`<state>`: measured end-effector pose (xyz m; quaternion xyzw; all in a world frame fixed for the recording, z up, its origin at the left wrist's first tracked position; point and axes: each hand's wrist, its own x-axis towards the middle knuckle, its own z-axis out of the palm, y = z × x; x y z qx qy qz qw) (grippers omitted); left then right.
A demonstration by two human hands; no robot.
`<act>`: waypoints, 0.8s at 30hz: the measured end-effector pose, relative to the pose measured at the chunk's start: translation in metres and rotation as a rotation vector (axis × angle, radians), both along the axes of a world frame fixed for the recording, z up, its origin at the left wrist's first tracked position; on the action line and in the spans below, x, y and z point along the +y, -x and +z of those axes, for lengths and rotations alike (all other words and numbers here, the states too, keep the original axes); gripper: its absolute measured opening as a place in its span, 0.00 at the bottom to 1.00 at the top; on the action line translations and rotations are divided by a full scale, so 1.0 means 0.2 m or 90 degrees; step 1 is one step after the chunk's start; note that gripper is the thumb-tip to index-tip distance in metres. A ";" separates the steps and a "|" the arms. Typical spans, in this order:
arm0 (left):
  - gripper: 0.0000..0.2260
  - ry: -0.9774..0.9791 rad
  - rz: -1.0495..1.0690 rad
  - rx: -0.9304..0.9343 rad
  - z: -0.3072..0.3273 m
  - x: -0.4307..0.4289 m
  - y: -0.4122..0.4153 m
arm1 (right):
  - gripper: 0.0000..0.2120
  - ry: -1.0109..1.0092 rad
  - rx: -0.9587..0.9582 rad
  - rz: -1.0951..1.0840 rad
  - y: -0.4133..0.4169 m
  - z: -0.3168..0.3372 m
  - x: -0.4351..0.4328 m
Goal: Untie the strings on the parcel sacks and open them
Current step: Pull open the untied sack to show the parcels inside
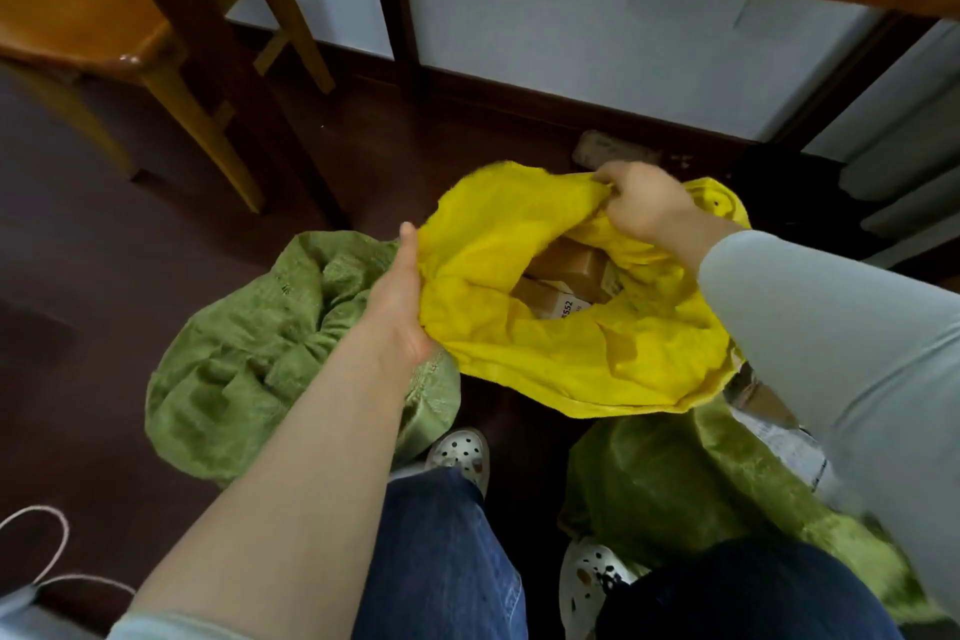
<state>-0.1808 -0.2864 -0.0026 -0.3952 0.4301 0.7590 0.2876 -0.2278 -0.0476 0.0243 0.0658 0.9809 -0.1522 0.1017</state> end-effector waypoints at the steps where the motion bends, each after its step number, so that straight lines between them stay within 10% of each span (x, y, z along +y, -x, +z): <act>1: 0.28 0.005 0.039 -0.019 -0.04 -0.03 0.01 | 0.19 0.068 -0.007 -0.054 0.01 -0.01 0.04; 7: 0.27 0.321 0.055 -0.062 -0.14 -0.13 0.02 | 0.11 0.137 -0.003 -0.110 0.01 -0.02 0.12; 12: 0.17 0.877 -0.190 0.354 0.05 -0.01 0.04 | 0.12 0.166 -0.001 -0.083 -0.01 0.01 0.08; 14: 0.28 0.861 -0.298 0.559 0.13 0.12 0.05 | 0.12 0.172 0.019 -0.054 -0.03 0.03 0.04; 17: 0.40 0.892 -0.585 0.556 0.14 0.31 0.05 | 0.13 0.208 0.065 -0.017 -0.08 0.06 -0.01; 21: 0.15 0.868 -0.550 0.471 0.07 0.34 0.08 | 0.43 -0.178 0.105 0.000 -0.26 0.01 0.01; 24: 0.19 0.781 -0.487 0.460 0.06 0.31 0.12 | 0.55 -0.298 0.078 -0.056 -0.39 -0.07 0.06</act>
